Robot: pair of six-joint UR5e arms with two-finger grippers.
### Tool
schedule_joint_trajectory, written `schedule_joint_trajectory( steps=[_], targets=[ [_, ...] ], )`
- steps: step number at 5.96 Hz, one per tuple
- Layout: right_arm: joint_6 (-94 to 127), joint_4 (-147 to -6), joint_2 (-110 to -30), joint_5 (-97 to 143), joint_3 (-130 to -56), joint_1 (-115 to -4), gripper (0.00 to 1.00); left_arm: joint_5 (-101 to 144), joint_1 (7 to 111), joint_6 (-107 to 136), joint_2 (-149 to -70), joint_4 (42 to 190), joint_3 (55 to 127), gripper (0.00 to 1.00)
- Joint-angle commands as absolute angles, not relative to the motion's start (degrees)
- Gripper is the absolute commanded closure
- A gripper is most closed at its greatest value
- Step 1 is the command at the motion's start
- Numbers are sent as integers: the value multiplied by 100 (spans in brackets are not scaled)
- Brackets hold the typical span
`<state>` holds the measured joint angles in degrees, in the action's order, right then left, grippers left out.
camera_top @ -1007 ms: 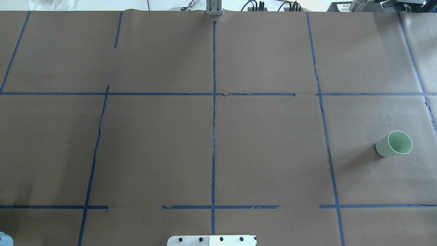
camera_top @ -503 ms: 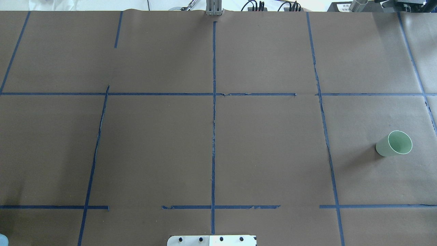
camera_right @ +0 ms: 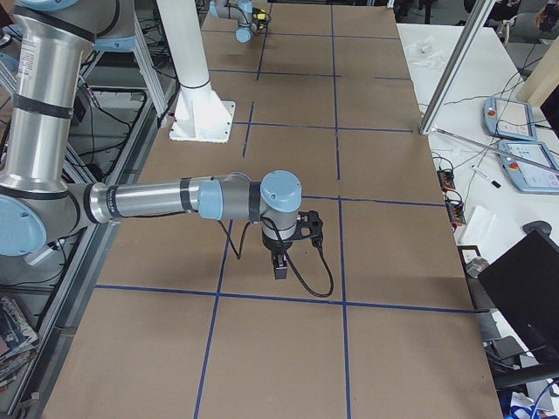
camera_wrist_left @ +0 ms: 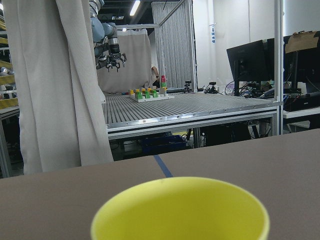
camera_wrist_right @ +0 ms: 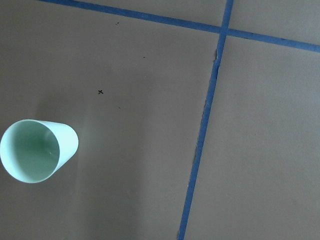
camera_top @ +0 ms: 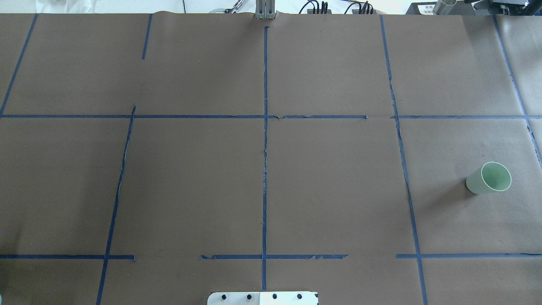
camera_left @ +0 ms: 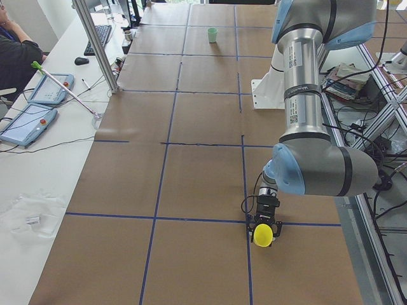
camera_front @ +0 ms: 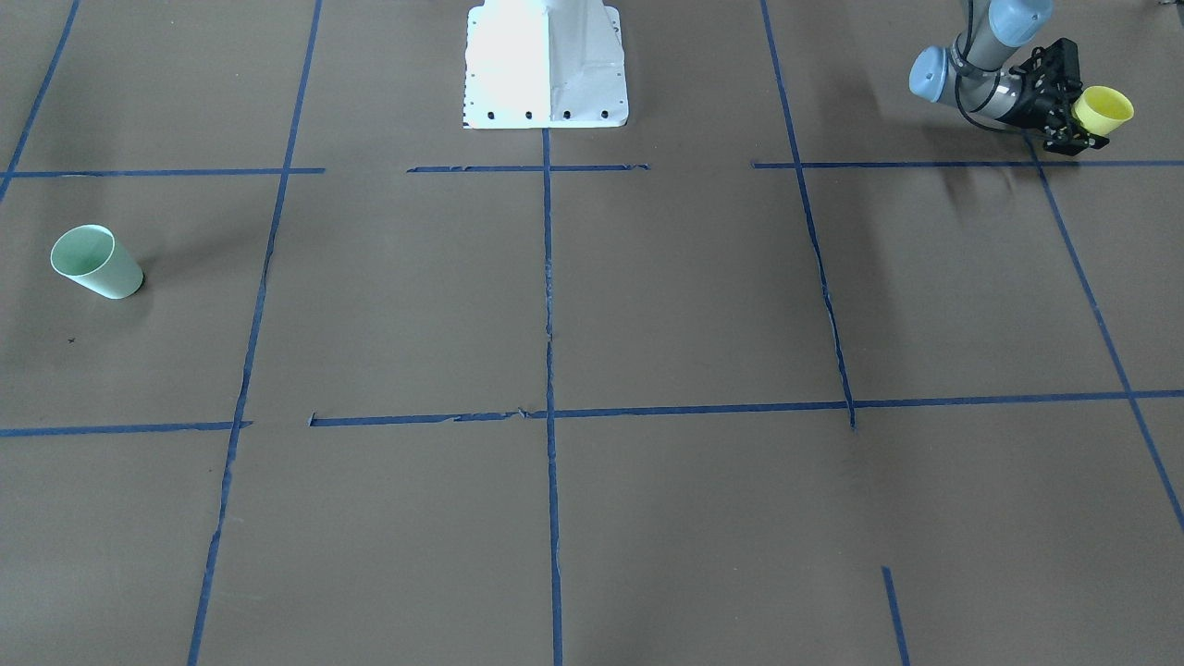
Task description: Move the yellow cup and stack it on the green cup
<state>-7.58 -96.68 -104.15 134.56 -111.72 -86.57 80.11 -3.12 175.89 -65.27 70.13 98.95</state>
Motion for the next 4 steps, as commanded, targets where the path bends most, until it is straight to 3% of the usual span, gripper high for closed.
schedule_joint_trajectory(
  steps=[1, 4],
  targets=[
    [-756, -9677, -10415, 13465, -11180, -8657, 0, 7998, -290, 17517, -6233, 7110, 10001, 51],
    [-747, -9677, -10415, 13491, -11162, -8657, 0, 7667, -220, 16983, -5934, 7390, 9984, 51]
  ],
)
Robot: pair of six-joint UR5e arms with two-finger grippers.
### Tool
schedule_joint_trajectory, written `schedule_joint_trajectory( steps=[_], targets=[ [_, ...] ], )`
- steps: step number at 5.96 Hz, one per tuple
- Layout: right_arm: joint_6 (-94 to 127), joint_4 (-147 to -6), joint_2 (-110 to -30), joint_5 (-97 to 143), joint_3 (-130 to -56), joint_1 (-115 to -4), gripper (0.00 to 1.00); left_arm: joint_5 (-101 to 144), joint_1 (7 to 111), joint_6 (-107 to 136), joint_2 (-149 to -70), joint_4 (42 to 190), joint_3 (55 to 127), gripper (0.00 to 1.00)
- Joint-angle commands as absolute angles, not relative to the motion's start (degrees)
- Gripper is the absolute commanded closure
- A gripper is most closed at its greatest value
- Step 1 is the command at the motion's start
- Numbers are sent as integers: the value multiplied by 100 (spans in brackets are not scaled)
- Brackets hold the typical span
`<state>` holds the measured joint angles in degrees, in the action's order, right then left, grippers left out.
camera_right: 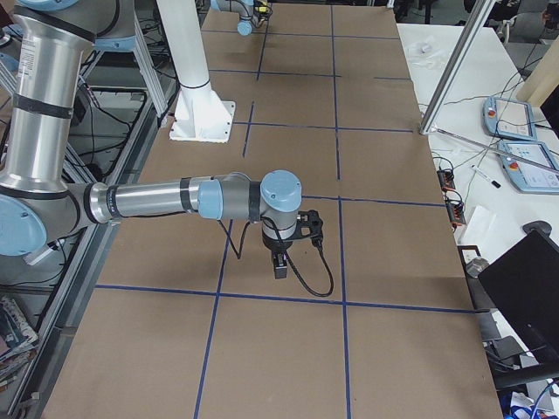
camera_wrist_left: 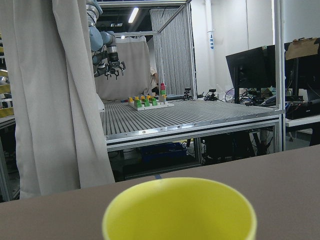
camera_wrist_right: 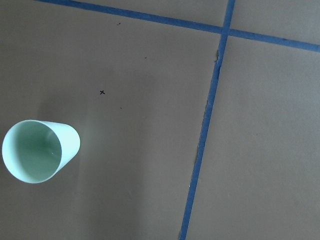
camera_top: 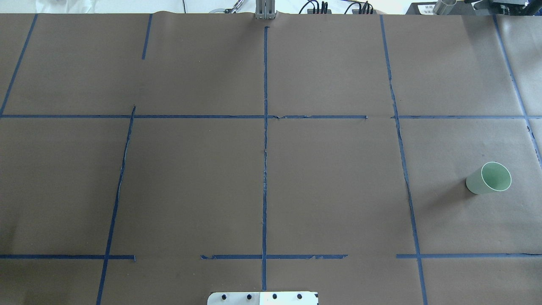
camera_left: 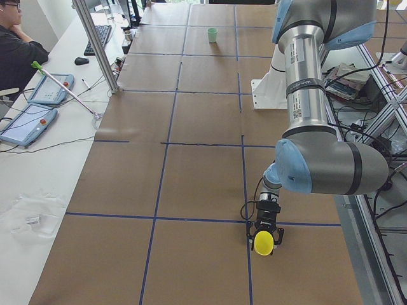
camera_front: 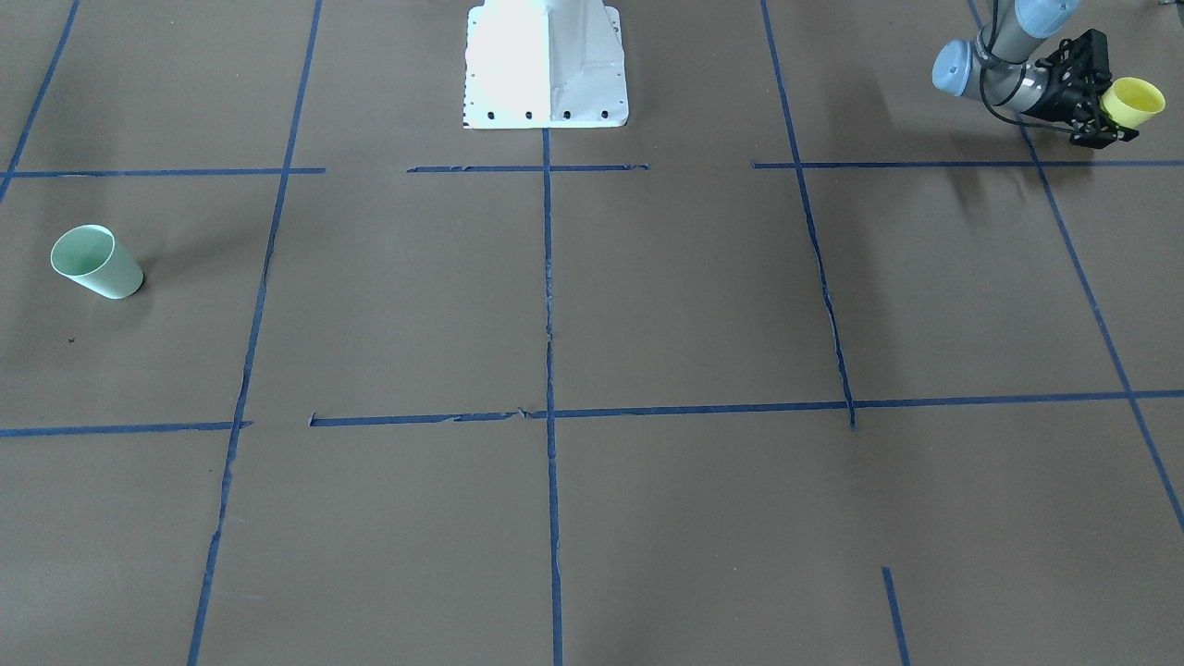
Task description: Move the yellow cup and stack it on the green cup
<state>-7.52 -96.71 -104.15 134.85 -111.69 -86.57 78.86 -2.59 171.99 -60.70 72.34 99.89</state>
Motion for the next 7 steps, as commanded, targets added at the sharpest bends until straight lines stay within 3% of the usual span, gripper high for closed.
schedule_joint_trajectory(
  steps=[1, 4, 7],
  targets=[
    [-747, -9677, -10415, 13491, -11153, -8657, 0, 7107, 215, 16458, -5915, 7748, 9889, 50],
    [-738, -9677, -10415, 13500, -11092, -8657, 0, 5760, 2419, 14185, -6274, 8582, 9888, 50],
    [-729, -9677, -10415, 13509, -11092, -8657, 0, 5423, 4344, 11034, -6809, 10486, 9870, 50]
  ],
)
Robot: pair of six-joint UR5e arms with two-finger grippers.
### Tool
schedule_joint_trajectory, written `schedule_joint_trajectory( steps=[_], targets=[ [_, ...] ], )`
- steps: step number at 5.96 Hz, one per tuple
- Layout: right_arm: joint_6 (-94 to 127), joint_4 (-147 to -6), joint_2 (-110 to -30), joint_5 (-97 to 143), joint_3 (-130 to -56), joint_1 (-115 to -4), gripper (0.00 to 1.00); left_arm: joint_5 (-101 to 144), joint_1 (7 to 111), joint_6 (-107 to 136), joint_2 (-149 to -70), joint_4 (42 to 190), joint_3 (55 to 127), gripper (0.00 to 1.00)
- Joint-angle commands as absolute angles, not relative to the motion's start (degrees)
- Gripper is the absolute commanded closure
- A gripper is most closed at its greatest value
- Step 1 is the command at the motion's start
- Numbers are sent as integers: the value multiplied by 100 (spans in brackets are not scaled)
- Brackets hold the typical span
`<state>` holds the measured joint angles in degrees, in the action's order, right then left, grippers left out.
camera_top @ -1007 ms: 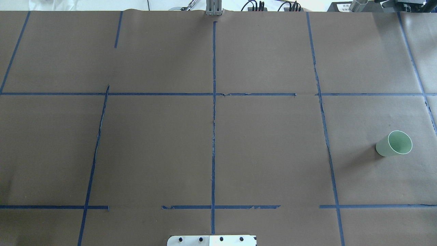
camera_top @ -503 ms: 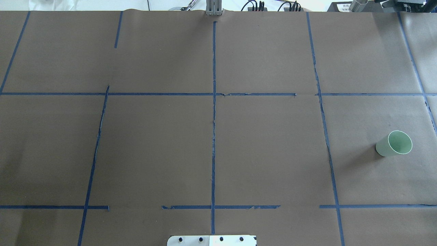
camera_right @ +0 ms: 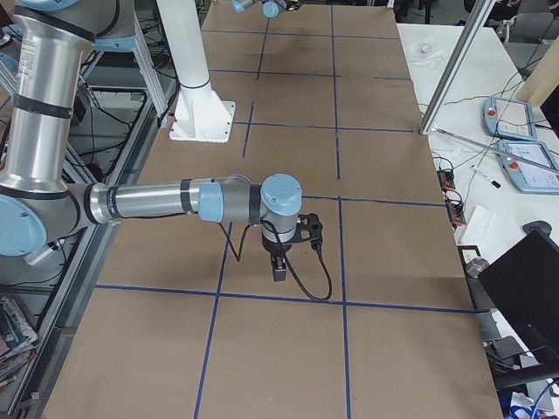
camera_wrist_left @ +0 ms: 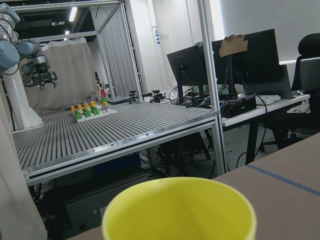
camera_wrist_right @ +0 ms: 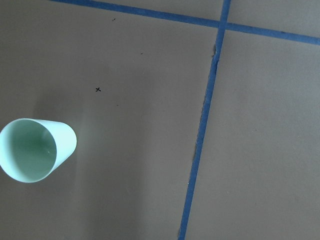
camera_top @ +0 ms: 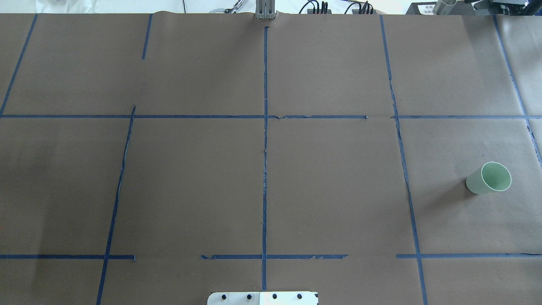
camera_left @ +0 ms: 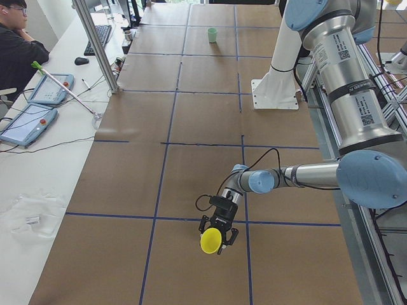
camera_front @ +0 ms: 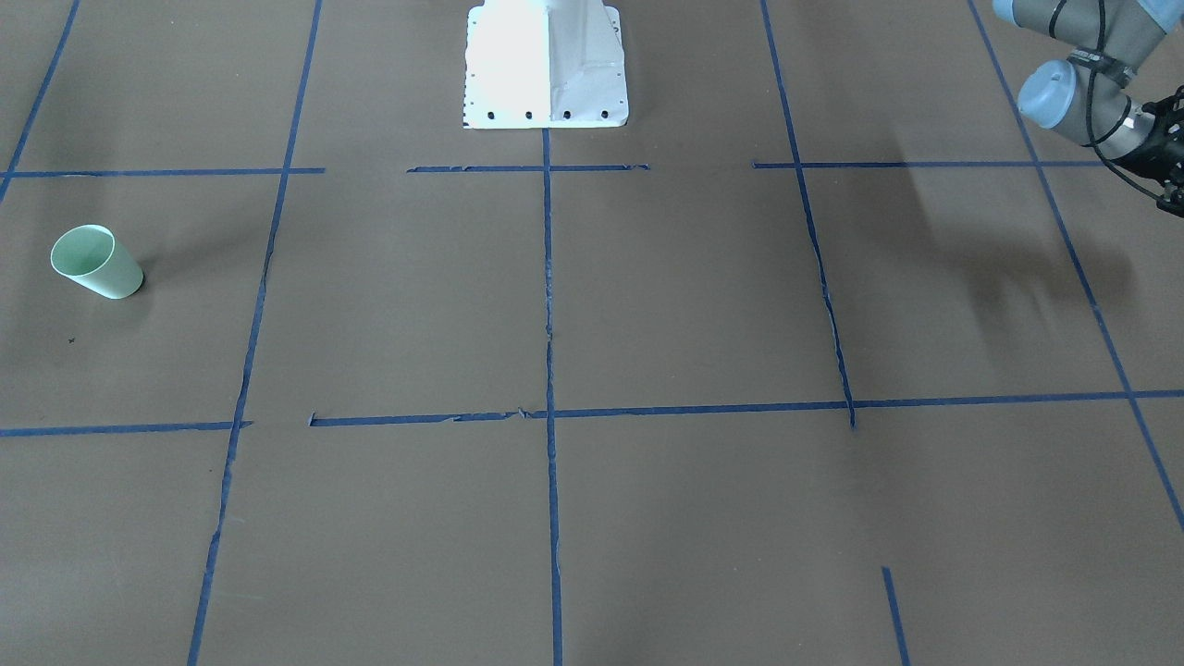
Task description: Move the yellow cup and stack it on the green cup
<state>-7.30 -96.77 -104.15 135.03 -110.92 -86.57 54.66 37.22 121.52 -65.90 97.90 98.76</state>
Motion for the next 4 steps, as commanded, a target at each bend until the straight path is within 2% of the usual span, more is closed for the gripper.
schedule_joint_trajectory(
  steps=[1, 3, 4],
  targets=[
    [-721, -9677, -10415, 13509, -11092, -8657, 0, 5432, 4855, 9830, -7081, 11251, 9861, 50],
    [-721, -9677, -10415, 13665, -11092, -8657, 0, 5667, 5727, 7535, -7758, 12526, 9853, 50],
    [-721, -9677, -10415, 13667, -11092, -8649, 0, 6678, 5765, 6984, -7787, 13751, 9861, 51]
  ],
)
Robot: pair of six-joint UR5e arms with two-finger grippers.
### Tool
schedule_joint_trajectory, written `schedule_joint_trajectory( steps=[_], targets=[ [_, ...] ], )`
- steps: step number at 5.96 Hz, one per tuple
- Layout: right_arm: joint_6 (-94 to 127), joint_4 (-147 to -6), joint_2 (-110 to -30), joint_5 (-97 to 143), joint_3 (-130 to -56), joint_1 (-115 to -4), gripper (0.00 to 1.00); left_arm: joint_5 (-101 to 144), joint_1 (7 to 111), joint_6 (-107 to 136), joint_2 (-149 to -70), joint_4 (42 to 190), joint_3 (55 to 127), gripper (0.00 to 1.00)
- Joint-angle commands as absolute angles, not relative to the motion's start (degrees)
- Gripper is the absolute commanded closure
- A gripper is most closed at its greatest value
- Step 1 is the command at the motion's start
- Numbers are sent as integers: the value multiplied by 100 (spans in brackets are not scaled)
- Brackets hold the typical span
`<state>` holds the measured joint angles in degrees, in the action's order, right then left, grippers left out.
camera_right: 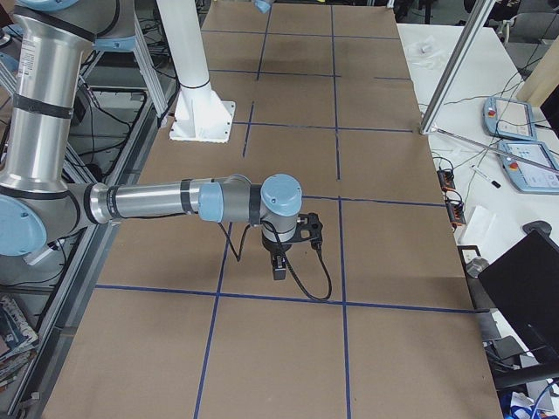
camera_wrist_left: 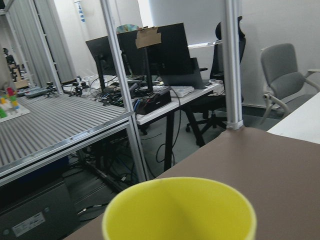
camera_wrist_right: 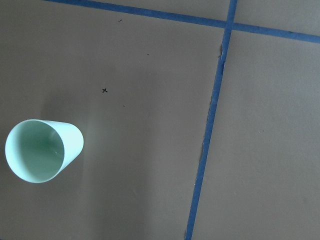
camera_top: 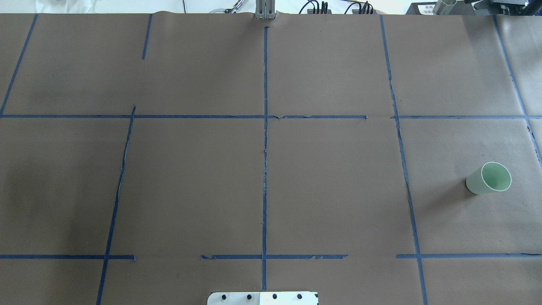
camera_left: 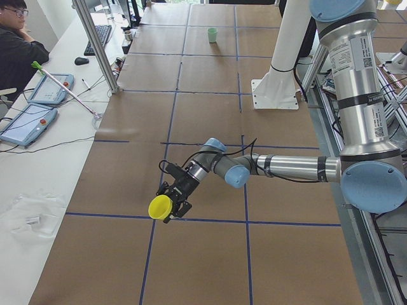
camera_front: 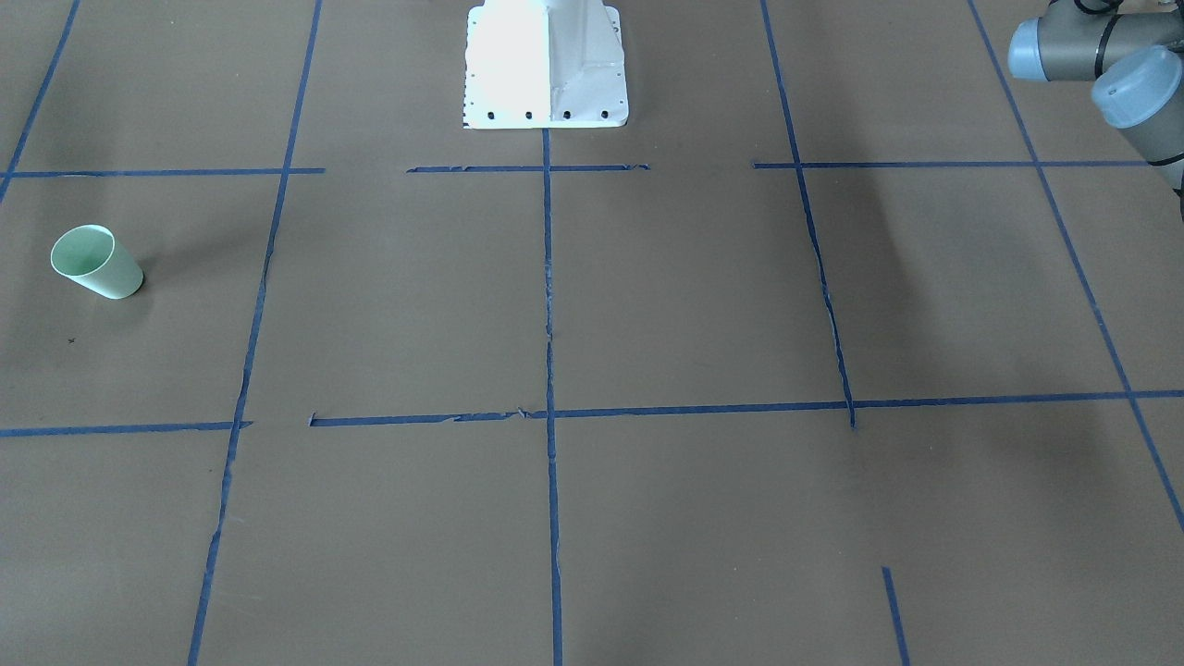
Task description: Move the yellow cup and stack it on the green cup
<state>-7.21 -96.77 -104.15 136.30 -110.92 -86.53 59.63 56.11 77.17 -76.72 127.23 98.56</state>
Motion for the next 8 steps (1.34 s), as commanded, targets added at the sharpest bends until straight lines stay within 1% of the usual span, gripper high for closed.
schedule_joint_trajectory(
  steps=[1, 2, 3, 4, 5, 6, 7, 8],
  targets=[
    [-764, -9668, -10406, 13658, -11083, -8648, 0, 7089, 5827, 6465, -8196, 14442, 9896, 57],
    [-852, -9659, -10345, 13658, -11109, -8648, 0, 7206, 5827, 6347, -8844, 14449, 10027, 62],
    [-800, -9659, -10345, 13780, -11144, -8648, 0, 7442, 5792, 6320, -9286, 14449, 10020, 63],
    [-782, -9659, -10249, 13877, -11153, -8640, 0, 7392, 5644, 6058, -9925, 14458, 10011, 64],
    [-774, -9677, -10057, 13982, -11127, -8614, 0, 7374, 5181, 5333, -10593, 14493, 9976, 64],
    [-626, -9720, -9663, 14001, -11101, -8500, 0, 7174, 4681, 5326, -11296, 14502, 9932, 64],
    [-50, -9668, -9529, 13984, -11135, -8412, 0, 6589, 4049, 5422, -11546, 14432, 9845, 64],
    [617, -9685, -9023, 13975, -11136, -8255, 0, 5930, 3443, 5432, -11801, 14440, 9574, 68]
  ],
)
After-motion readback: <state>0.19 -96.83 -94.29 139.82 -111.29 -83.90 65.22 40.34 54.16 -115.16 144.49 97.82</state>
